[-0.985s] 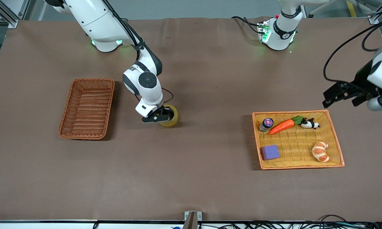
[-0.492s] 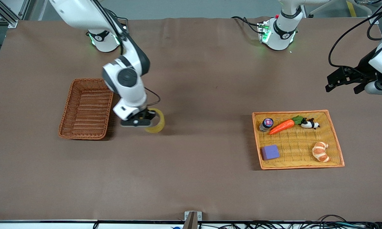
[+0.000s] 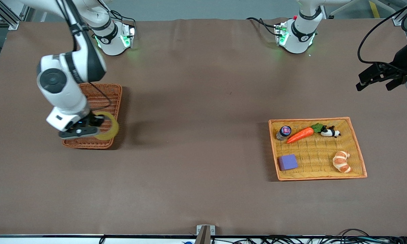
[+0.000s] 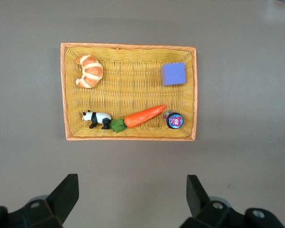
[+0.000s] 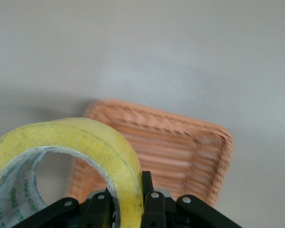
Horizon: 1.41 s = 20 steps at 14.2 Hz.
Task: Move tape to another basket
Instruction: 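Carry the tape roll with the right gripper over the brown basket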
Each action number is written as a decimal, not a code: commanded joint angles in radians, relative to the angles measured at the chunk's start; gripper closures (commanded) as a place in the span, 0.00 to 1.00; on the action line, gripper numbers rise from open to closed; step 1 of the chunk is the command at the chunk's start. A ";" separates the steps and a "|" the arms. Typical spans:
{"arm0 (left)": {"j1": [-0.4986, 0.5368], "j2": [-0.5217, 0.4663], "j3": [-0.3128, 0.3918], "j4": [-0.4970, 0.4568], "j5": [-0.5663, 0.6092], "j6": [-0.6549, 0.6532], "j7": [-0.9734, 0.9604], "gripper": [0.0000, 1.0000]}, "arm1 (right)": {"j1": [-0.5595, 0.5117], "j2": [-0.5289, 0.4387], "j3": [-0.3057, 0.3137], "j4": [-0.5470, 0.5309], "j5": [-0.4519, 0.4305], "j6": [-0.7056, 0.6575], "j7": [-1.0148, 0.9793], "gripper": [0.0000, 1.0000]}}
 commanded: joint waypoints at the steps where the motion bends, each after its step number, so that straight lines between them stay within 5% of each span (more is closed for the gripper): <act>1: -0.004 -0.029 -0.005 -0.017 -0.005 -0.005 -0.021 0.00 | 0.005 -0.130 -0.099 -0.163 0.016 0.035 -0.117 1.00; 4: -0.026 -0.027 -0.014 -0.014 -0.005 0.000 -0.015 0.00 | 0.003 -0.172 -0.147 -0.274 0.016 0.082 -0.165 1.00; 8: -0.034 -0.027 0.037 -0.014 -0.001 0.010 0.012 0.00 | -0.003 -0.138 -0.170 -0.442 0.016 0.381 -0.163 0.99; 13: -0.044 -0.020 0.040 -0.026 0.079 0.004 0.028 0.00 | -0.016 -0.023 -0.173 -0.452 0.016 0.515 -0.162 0.95; 16: -0.049 0.006 0.030 -0.023 0.078 0.016 0.011 0.00 | -0.018 0.007 -0.173 -0.450 0.016 0.526 -0.163 0.84; 18: -0.055 0.020 0.024 -0.024 0.065 0.047 0.008 0.00 | -0.013 0.023 -0.173 -0.450 0.016 0.538 -0.162 0.57; 20: -0.047 0.029 -0.008 -0.036 0.064 0.050 0.002 0.00 | -0.016 0.018 -0.172 -0.443 0.016 0.535 -0.154 0.09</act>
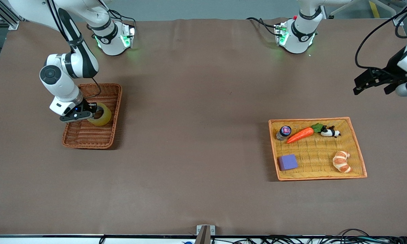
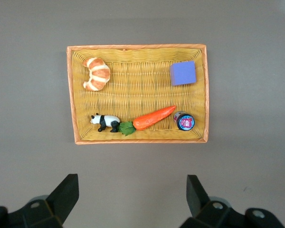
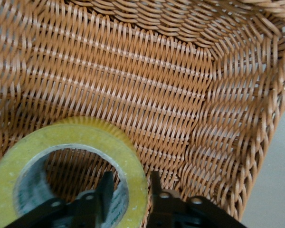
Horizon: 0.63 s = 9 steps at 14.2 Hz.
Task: Move tape to another basket
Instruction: 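Lower the tape into the basket and open the right gripper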
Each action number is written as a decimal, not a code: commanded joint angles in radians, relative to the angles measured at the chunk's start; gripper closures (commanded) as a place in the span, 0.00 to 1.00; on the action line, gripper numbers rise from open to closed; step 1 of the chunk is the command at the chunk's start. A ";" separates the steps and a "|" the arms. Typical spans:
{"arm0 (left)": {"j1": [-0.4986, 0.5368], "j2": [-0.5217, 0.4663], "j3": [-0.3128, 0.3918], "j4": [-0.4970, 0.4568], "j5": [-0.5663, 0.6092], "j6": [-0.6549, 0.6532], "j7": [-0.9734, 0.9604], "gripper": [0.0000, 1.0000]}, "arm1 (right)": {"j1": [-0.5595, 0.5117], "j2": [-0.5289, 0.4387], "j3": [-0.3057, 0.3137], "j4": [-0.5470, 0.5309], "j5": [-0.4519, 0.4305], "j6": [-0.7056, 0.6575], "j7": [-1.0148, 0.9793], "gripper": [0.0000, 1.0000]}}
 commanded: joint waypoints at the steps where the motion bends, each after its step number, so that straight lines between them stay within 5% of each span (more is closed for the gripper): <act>1: 0.002 0.001 -0.024 -0.016 0.004 0.018 -0.008 0.00 | -0.014 -0.020 0.009 0.016 0.015 -0.007 0.000 0.00; 5: 0.004 0.000 -0.024 -0.034 0.004 0.020 -0.011 0.00 | -0.035 -0.066 0.041 0.217 0.017 -0.259 0.009 0.00; 9: 0.007 0.003 -0.024 -0.031 0.004 0.023 -0.011 0.00 | -0.216 -0.149 0.228 0.307 0.017 -0.331 0.020 0.00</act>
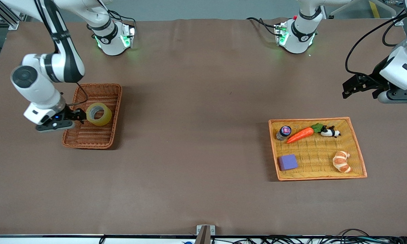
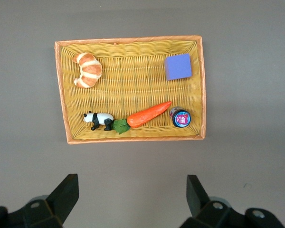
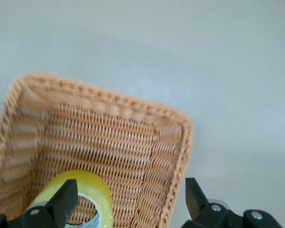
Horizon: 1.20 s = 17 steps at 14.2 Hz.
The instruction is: Move tape to another basket
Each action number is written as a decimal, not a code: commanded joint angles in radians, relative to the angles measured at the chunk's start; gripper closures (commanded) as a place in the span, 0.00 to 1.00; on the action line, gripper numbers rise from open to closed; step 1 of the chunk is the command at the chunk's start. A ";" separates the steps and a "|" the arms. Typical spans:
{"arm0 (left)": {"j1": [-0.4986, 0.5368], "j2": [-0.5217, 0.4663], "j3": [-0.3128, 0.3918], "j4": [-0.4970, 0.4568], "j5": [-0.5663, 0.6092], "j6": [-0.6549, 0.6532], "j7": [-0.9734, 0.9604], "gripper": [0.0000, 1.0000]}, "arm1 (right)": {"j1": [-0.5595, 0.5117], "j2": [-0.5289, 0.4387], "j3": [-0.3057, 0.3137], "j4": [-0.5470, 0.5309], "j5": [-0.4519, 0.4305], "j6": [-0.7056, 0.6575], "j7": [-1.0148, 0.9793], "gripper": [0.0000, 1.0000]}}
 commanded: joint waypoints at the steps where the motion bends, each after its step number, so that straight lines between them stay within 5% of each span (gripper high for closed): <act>1: 0.005 -0.005 -0.004 -0.013 0.004 0.013 -0.005 0.00 | -0.111 -0.070 0.108 0.045 0.012 -0.058 0.011 0.00; 9: 0.002 0.015 -0.002 -0.014 0.006 0.033 -0.005 0.00 | -0.107 -0.082 0.128 0.569 0.158 -0.759 0.011 0.00; 13: 0.001 0.016 -0.002 -0.014 0.018 0.033 -0.005 0.00 | -0.105 -0.075 0.117 0.735 0.195 -0.879 0.011 0.00; 17: 0.004 0.016 -0.002 -0.008 0.018 0.034 -0.005 0.00 | -0.102 -0.075 0.099 0.732 0.259 -0.899 0.060 0.00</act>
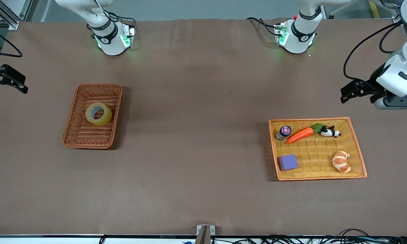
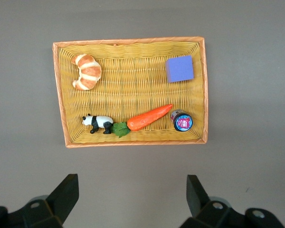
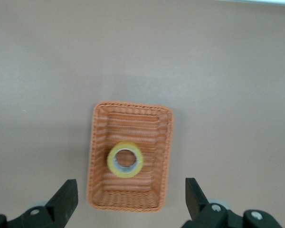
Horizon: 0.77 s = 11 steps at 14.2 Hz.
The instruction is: Move tape to another basket
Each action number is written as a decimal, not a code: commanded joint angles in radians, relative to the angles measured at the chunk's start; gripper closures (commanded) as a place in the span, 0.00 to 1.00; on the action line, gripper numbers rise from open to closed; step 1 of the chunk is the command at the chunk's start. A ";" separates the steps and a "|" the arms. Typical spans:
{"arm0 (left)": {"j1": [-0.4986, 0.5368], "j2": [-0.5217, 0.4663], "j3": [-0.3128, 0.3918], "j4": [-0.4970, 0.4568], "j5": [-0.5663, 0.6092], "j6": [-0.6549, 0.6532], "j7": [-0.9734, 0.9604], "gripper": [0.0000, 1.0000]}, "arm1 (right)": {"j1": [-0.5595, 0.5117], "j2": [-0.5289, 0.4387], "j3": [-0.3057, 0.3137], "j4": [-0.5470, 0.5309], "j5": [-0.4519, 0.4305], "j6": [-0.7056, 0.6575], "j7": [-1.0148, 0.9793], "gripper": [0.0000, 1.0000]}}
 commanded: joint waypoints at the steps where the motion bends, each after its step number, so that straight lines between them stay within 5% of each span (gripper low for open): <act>1: 0.005 -0.002 -0.003 0.004 0.012 0.005 0.012 0.00 | -0.001 0.016 -0.005 0.004 0.033 -0.019 0.040 0.00; 11: 0.001 0.019 0.000 0.051 0.021 0.009 0.013 0.00 | 0.004 0.013 -0.003 -0.016 -0.010 -0.011 0.059 0.00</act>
